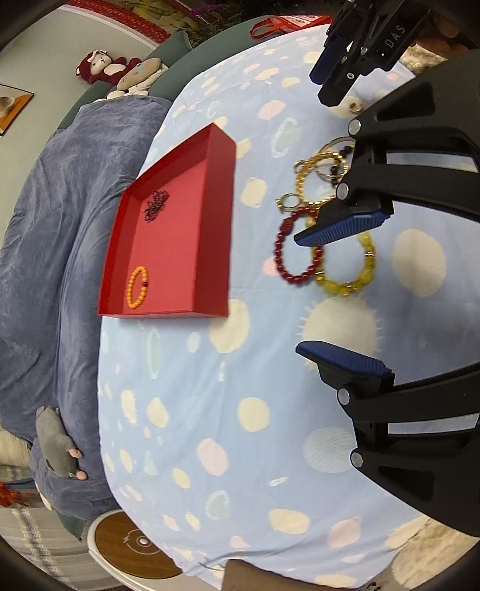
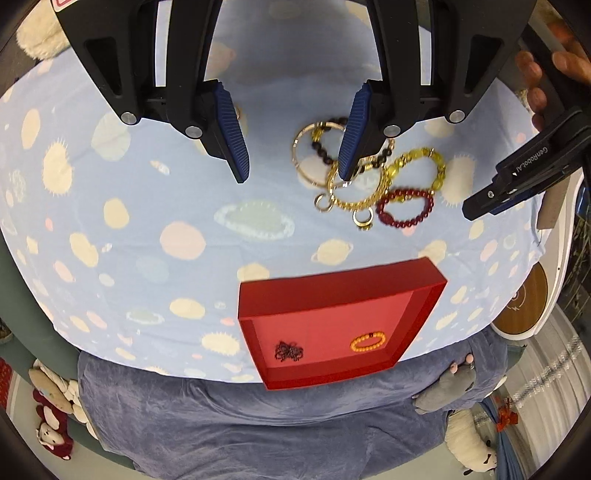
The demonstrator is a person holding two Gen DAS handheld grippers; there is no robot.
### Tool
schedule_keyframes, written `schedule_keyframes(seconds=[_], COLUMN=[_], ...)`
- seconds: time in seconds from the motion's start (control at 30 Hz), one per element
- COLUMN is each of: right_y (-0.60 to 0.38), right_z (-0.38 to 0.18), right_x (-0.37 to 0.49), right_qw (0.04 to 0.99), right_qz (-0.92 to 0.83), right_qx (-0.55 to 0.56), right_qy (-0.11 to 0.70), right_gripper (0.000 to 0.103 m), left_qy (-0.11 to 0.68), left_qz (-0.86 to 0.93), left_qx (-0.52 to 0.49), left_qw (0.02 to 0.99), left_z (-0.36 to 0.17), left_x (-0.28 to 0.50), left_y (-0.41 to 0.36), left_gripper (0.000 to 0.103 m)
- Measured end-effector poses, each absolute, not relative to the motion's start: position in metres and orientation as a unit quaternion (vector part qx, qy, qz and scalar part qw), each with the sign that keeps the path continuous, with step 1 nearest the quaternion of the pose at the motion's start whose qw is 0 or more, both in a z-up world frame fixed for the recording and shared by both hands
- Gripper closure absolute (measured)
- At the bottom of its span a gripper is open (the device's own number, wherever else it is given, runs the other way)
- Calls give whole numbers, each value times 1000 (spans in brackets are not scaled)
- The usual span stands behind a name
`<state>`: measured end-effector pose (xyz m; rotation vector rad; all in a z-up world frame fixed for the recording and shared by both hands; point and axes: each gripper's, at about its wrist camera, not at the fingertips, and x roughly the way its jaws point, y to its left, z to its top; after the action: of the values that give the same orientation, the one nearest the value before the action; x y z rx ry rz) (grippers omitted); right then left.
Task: Organize jewelry
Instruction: 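Move both open tools back over the jewelry pile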
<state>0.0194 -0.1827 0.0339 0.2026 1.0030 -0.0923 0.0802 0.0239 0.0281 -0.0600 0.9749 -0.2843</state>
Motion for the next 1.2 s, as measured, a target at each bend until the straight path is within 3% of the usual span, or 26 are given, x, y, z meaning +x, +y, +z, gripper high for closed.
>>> schedule_keyframes(seconds=[0.2, 0.3, 0.47, 0.73, 0.9, 1.0, 1.2], right_y=[-156, -144, -132, -123, -122, -126, -135], right_z=[22, 21, 13, -3, -12, -15, -14], right_x=[8, 16, 37, 62, 69, 70, 60], right_qw=[867, 870, 867, 861, 858, 855, 857], right_qz=[-28, -25, -27, -44, -48, -41, -35], right_qx=[89, 76, 71, 53, 50, 60, 75], right_qy=[489, 487, 492, 504, 509, 513, 508], right_gripper=[53, 45, 44, 37, 37, 49, 49], left_qy=[479, 474, 471, 471, 474, 476, 478], left_qz=[-126, -113, -96, -88, -90, -90, -95], left_qx=[-27, -15, -22, -22, -24, -27, -32], left_qw=[868, 873, 877, 878, 876, 875, 872], left_z=[10, 9, 9, 6, 4, 3, 4], left_x=[55, 53, 56, 59, 59, 59, 60], left_y=[28, 32, 42, 47, 47, 47, 44], left_gripper=[52, 52, 46, 45, 45, 45, 44])
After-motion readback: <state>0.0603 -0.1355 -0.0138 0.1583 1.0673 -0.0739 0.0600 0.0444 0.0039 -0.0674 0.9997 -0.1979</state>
